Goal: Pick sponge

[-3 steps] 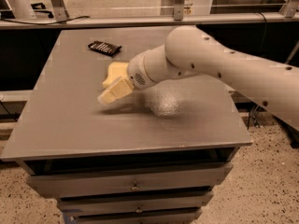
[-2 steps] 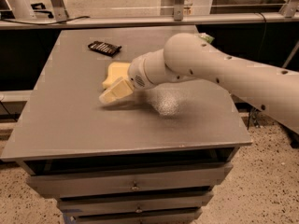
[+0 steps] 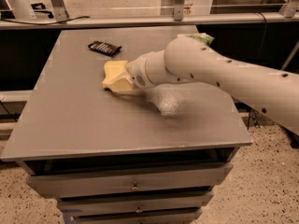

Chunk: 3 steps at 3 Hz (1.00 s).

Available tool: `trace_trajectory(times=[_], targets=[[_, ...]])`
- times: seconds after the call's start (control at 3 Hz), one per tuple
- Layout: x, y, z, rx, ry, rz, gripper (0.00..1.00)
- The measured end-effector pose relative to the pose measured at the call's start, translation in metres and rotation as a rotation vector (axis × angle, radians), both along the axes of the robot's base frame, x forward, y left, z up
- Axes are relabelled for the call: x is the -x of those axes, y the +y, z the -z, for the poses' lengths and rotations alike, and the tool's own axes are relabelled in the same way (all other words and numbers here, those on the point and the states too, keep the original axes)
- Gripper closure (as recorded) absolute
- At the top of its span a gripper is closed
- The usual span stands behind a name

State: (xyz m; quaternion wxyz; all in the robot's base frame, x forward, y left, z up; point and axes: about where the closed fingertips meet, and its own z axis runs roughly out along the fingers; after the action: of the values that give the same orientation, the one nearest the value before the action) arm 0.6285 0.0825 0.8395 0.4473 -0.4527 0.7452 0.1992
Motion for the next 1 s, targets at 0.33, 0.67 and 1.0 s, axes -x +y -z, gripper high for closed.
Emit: trace_trajectory(times=[0.33,0.67,1.0], targets=[[0.0,-0.001,0.0,-0.006,-0.007,0.008,0.62],[0.0,-0.001,-0.01,-0.036,-0.011,0.006,0.87],[0.001,-0.003,-0.047,-0.1,-0.035,-0.016,1.0]])
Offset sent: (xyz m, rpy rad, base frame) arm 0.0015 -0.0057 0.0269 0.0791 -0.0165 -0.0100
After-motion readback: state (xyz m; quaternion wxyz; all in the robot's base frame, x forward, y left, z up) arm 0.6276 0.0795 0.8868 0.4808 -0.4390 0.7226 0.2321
